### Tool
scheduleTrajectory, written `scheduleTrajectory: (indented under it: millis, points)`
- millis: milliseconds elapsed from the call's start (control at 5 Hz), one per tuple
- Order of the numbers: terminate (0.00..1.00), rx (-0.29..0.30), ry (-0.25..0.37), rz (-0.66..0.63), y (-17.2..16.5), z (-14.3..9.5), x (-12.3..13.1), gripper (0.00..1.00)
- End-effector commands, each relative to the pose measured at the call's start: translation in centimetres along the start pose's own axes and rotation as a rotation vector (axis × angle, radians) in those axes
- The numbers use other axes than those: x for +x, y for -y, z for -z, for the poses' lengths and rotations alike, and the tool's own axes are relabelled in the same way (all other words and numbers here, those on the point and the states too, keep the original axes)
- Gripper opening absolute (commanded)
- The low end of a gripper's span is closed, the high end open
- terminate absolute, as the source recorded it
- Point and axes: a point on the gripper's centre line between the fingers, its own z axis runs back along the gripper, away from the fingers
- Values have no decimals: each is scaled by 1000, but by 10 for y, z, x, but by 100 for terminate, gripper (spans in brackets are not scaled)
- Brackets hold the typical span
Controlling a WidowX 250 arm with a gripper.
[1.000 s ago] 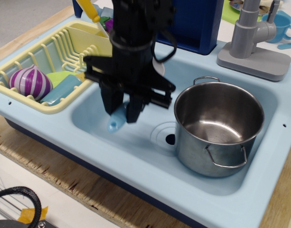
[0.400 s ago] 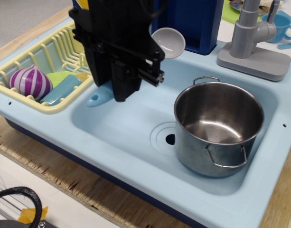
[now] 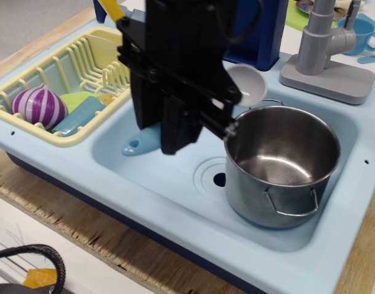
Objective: Put spoon in pot
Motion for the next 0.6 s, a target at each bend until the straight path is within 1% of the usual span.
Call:
scheduleTrajectory:
  millis: [0, 200, 400]
  points:
    - [0, 8, -54, 50, 19, 0, 13, 0]
    - [0, -21, -120, 60, 23, 12, 23, 0]
    - [0, -21, -120, 60, 23, 12, 23, 100]
